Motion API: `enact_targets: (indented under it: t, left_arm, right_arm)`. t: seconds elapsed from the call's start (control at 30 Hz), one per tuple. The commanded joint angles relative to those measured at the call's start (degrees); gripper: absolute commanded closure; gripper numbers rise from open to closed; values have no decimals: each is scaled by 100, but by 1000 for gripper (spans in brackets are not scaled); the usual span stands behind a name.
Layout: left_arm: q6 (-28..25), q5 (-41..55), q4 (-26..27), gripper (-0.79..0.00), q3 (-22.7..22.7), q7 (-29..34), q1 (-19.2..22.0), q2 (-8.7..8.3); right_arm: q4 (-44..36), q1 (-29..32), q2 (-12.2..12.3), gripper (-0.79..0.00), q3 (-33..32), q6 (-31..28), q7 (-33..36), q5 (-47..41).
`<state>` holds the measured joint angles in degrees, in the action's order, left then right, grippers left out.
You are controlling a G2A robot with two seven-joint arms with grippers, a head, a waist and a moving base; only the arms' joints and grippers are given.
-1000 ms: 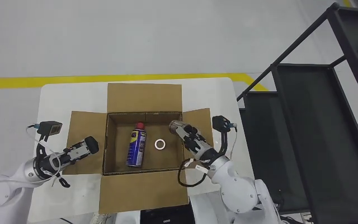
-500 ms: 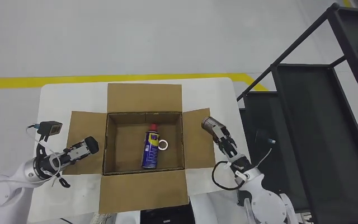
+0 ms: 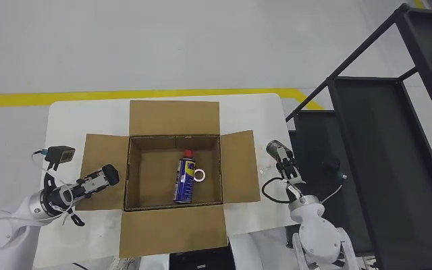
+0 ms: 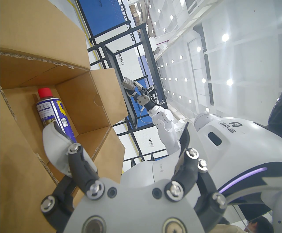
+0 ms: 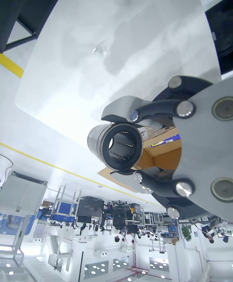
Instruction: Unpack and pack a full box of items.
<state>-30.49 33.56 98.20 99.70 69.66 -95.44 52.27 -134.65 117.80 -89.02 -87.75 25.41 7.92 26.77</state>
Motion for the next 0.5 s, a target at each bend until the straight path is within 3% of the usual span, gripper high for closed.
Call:
enact_targets:
  t: [0.0, 0.2, 0.47]
  left_arm:
    - [0, 0, 0, -785, 0, 0, 0, 0]
    - [0, 0, 0, -785, 0, 0, 0, 0]
    - [0, 0, 0, -785, 0, 0, 0, 0]
  right_arm:
    - [0, -161, 5, 0, 34, 503, 95, 97]
    - [178, -665, 42, 0, 172, 1663, 608, 470]
    - [1039, -1518, 97, 0, 343, 2443, 1149, 809]
